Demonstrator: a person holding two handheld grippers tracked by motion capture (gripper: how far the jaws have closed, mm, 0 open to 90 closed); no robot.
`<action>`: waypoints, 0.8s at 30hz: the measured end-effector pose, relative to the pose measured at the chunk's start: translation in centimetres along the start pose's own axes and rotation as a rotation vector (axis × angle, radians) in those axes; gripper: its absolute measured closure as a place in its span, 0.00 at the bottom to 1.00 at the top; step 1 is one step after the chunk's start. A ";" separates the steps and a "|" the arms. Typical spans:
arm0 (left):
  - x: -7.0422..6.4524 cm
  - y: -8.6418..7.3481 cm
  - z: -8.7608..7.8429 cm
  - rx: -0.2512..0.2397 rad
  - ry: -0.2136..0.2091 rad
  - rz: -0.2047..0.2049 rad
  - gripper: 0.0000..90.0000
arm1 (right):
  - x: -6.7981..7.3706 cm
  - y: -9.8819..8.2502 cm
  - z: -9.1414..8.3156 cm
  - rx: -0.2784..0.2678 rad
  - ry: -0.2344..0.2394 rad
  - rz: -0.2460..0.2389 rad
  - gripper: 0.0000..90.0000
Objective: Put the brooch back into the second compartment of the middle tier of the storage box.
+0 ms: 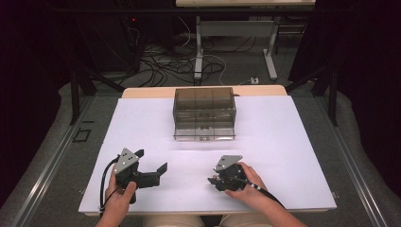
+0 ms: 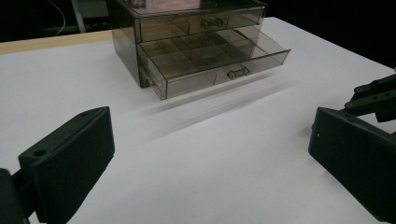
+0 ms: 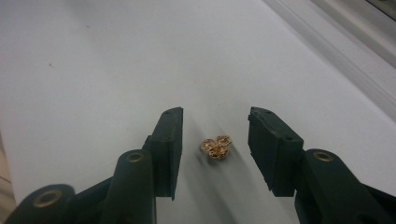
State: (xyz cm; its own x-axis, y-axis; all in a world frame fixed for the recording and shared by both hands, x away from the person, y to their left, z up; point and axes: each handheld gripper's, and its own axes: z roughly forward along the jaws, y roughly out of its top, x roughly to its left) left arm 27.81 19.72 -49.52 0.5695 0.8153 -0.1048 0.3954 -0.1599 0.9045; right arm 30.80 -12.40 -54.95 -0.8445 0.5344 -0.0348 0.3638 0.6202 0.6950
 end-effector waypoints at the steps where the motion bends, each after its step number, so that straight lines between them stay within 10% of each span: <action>1: 0.0 0.0 0.0 0.000 0.000 0.001 0.01 | 0.0 0.0 0.1 0.003 -0.001 -0.006 0.62; 24: 0.0 0.0 0.0 0.004 -0.007 0.000 0.01 | -0.1 -0.1 0.5 0.045 0.005 0.025 0.72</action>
State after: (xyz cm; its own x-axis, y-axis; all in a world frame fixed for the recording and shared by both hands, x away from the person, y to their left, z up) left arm 27.80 19.71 -49.54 0.5749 0.8112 -0.1074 0.3981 -0.1626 0.9028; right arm 31.03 -12.25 -55.40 -0.8369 0.5472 -0.0143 0.4021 0.6322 0.6623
